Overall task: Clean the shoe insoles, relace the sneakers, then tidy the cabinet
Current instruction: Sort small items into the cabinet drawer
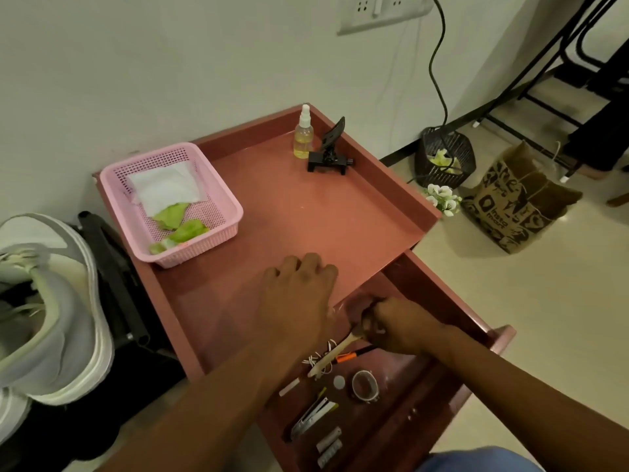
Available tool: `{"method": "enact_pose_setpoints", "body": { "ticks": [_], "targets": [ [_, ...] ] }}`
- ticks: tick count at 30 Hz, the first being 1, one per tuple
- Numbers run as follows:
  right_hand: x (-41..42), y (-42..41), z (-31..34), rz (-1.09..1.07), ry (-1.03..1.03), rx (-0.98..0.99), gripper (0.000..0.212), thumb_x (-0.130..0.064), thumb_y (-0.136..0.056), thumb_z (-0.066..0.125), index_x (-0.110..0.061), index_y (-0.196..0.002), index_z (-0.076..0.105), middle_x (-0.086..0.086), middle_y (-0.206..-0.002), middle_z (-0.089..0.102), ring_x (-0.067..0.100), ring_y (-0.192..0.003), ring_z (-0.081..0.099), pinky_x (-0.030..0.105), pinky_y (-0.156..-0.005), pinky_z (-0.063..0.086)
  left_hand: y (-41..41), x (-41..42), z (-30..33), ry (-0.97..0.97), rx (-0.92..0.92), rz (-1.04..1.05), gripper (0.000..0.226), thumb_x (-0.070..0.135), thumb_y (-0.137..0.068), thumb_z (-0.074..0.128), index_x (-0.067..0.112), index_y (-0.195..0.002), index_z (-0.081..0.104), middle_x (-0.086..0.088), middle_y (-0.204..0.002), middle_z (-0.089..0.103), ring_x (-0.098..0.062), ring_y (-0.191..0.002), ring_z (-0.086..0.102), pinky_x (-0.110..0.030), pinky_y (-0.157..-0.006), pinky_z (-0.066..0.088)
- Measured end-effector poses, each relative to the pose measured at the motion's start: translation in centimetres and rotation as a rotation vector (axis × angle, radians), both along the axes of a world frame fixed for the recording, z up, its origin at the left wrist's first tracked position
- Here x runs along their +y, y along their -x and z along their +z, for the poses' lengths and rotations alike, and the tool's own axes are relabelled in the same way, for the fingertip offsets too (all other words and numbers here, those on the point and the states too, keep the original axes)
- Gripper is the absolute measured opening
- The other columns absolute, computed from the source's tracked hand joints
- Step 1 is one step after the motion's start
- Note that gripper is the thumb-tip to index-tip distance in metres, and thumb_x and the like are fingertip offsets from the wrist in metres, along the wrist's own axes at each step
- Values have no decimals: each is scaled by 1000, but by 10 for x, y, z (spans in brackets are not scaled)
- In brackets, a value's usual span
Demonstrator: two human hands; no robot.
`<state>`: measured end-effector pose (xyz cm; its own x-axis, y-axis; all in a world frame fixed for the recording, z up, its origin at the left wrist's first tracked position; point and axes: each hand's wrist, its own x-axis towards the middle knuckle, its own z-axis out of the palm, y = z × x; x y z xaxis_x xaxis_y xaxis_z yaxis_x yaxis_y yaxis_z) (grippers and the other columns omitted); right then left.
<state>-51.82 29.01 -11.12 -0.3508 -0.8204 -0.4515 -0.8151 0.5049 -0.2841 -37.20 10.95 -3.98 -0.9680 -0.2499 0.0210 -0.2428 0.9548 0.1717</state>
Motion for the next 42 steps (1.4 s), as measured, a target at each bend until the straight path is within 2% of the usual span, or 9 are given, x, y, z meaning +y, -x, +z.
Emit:
{"method": "enact_pose_setpoints", "body": {
  "ticks": [3,7,11,15,20,27,34,37,42],
  "targets": [
    [-10,2,59,-2,89,-161,17,-24,-87,69,-21,-71,64,-5,-69,65,12,-63,60,35,-63,51,0,-4,-1,-18,6,-6,43,49,-88,64,33,-127,52,7,-135,48,-22,-119,50,-38,-90,43],
    [-31,11,108,-223,416,-374,25,-21,-90,72,-16,-67,65,1,-66,67,19,-62,64,41,-64,54,3,-5,2,-29,13,8,33,47,-89,57,30,-117,57,5,-129,52,-24,-114,51,-40,-86,42],
    [-88,41,95,-443,651,-18,8,-28,-92,73,-21,-96,74,-7,-91,73,5,-80,67,40,-79,60,7,-4,3,-46,7,36,30,46,-89,57,29,-114,59,4,-125,54,-24,-113,51,-40,-86,42],
    [-152,80,80,-594,640,166,51,-36,-91,68,-17,-137,59,2,-132,63,19,-117,61,32,-89,51,11,-6,0,-82,25,56,29,42,-88,56,29,-114,61,6,-123,55,-23,-111,52,-39,-86,44],
    [-191,108,64,-666,645,255,62,-53,-92,63,-17,-140,51,5,-138,57,26,-120,59,37,-87,49,11,-10,-1,-122,44,57,27,40,-89,56,29,-113,62,8,-119,57,-22,-109,52,-39,-85,44],
    [-213,124,48,-702,612,347,39,-46,-93,61,-24,-126,60,2,-124,65,28,-105,67,34,-71,48,9,-10,0,-126,43,58,23,36,-88,54,28,-107,63,7,-116,57,-22,-105,52,-39,-82,42],
    [-199,113,52,-724,710,156,44,-51,-86,72,-24,-120,62,-5,-112,70,19,-99,66,37,-80,55,5,-22,5,-221,63,50,22,39,-90,55,29,-107,63,10,-110,62,-19,-101,57,-37,-81,48],
    [-174,92,58,-699,780,67,40,-49,-87,74,-26,-118,65,-11,-108,69,11,-95,63,31,-80,53,6,-26,8,-317,132,133,40,38,-92,59,23,-129,56,3,-128,60,-23,-112,59,-39,-90,52],
    [-112,40,79,-497,799,-87,29,-38,-89,79,-29,-114,68,-20,-103,68,2,-93,63,11,-76,47,6,-23,15,-554,293,332,99,36,-90,73,18,-161,6,-7,-164,23,-27,-143,41,-34,-108,40]
  ]
}}
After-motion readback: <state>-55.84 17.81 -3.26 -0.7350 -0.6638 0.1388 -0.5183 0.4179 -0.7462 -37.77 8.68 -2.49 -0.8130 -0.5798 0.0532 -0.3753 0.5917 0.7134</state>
